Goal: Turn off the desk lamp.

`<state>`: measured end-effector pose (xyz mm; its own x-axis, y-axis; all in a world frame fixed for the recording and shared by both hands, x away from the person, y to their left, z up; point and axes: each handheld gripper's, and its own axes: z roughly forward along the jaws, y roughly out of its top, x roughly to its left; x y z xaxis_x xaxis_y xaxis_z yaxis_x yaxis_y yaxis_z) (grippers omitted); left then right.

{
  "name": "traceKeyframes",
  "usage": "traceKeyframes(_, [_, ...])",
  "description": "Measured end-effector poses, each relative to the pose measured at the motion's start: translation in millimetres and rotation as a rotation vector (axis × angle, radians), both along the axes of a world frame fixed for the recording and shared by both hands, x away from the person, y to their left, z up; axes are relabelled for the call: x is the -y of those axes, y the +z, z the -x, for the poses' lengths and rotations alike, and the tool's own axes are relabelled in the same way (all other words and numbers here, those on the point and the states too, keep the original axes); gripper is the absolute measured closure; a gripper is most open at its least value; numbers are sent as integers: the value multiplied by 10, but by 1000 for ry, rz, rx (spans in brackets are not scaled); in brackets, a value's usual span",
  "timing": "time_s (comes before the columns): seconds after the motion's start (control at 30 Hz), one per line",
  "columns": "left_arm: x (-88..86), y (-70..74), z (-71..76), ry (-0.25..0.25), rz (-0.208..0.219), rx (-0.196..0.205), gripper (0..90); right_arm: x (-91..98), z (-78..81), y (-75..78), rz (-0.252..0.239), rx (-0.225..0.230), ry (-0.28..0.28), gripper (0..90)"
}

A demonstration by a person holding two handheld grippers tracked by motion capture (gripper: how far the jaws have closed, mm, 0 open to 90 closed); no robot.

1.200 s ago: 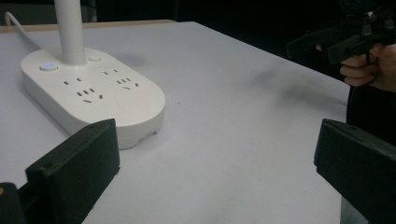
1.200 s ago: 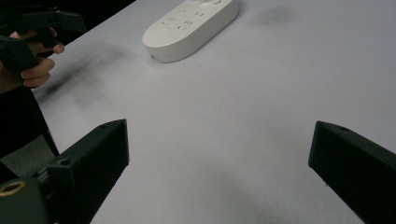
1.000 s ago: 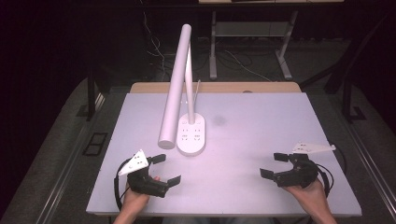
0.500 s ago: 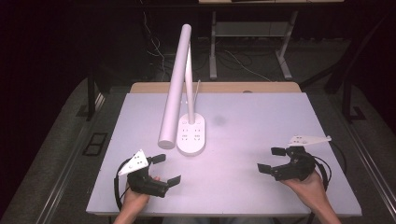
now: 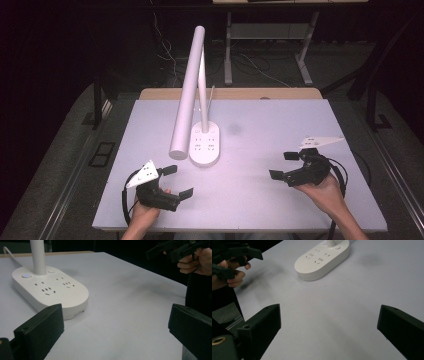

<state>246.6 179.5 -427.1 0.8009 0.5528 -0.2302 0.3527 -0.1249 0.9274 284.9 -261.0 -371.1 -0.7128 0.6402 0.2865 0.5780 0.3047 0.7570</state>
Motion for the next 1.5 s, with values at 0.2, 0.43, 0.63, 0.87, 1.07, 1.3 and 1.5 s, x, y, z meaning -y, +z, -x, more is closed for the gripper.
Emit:
traceKeyframes(0.2, [-2,1,-1,-1,0,0,0,-90,-81,54,14,-6,19,51])
traceKeyframes(0.43, [0,2,2,-1,0,1,0,-232,-220,179,34,12,47,51])
traceKeyframes(0.63, [-8,4,3,-2,0,2,0,-331,-297,244,46,18,65,51])
traceKeyframes(0.87, [-7,4,3,-4,2,3,0,-494,-412,310,56,27,87,51])
traceKeyframes(1.07, [-8,5,4,-6,2,4,0,-672,-530,349,61,35,105,51])
traceKeyframes(1.3, [-17,8,7,-4,4,3,0,-803,-637,335,80,28,118,51])
traceKeyframes(1.5, [-16,7,7,-6,4,2,0,-917,-760,312,93,15,124,51])
